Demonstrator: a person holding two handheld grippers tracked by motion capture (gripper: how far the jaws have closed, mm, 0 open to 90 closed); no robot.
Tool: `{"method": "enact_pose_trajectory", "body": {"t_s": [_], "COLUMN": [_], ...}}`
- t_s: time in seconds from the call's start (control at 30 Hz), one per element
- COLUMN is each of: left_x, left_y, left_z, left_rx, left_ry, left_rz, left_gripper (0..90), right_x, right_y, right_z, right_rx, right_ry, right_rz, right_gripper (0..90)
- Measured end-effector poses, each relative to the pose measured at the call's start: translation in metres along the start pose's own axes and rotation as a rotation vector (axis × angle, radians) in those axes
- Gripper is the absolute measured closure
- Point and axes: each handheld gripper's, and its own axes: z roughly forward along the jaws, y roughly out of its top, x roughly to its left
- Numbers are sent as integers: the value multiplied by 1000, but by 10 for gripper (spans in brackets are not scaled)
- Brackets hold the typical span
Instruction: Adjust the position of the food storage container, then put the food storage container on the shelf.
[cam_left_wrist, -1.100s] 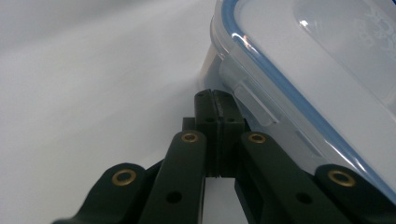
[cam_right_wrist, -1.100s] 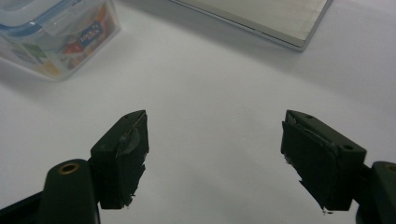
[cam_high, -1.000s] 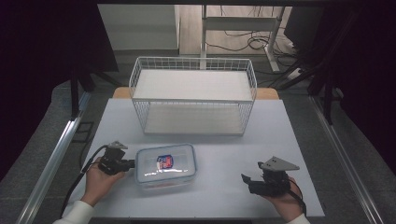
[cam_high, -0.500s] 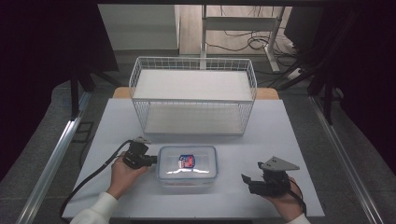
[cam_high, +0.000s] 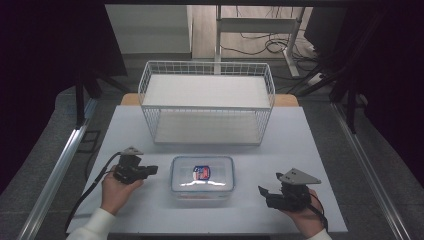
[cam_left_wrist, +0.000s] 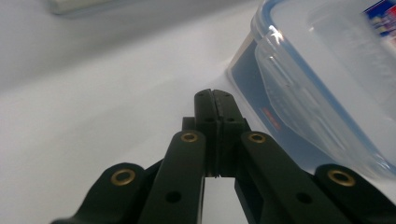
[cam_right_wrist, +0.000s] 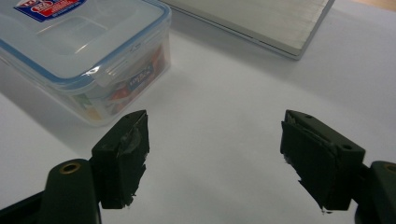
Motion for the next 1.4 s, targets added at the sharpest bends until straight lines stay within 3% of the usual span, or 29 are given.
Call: {"method": "enact_pose_trajectory", "body": {"t_s": [0.1, 0.2, 0.4, 0.47, 0.5, 0.6, 0.7, 0.83, 1.13, 1.27, 1.4], "left_x": [-7, -14, -22, -23, -25, -27, -26, -25, -22, -17, -14], "left_y": [-7, -13, -20, -21, -22, -23, -21, -18, -13, -8, -6], "left_z": [-12, -16, -23, -24, -24, -23, -22, -22, 2, 12, 22], "left_rx": [-32, -32, -46, -58, -72, -83, -76, -68, 24, 8, -9], "left_ry": [1, -3, -19, -17, -12, 3, -11, -62, -169, -250, -302], "left_rz": [18, 47, 63, 74, 76, 51, 19, -33, -143, -205, -247], "left_gripper": [895, 894, 883, 840, 775, 477, 317, 292, 199, 183, 151], "right_x": [-1, 0, 2, 2, 1, 0, 1, 1, 7, 7, 12], "right_y": [-1, -2, -2, -3, -4, -5, -6, -7, -2, 0, 2], "right_z": [1, 2, 3, 3, 2, 1, 0, 1, 10, 18, 23], "right_rx": [7, 10, 16, 20, 21, 19, 19, 21, 21, 34, 44], "right_ry": [-1, -2, 0, -2, -2, -3, -1, 2, 113, 164, 181], "right_rz": [5, 4, -3, 0, 1, 5, 4, 7, 39, 76, 66], "right_gripper": [236, 236, 236, 236, 236, 236, 235, 232, 183, 179, 179]}}
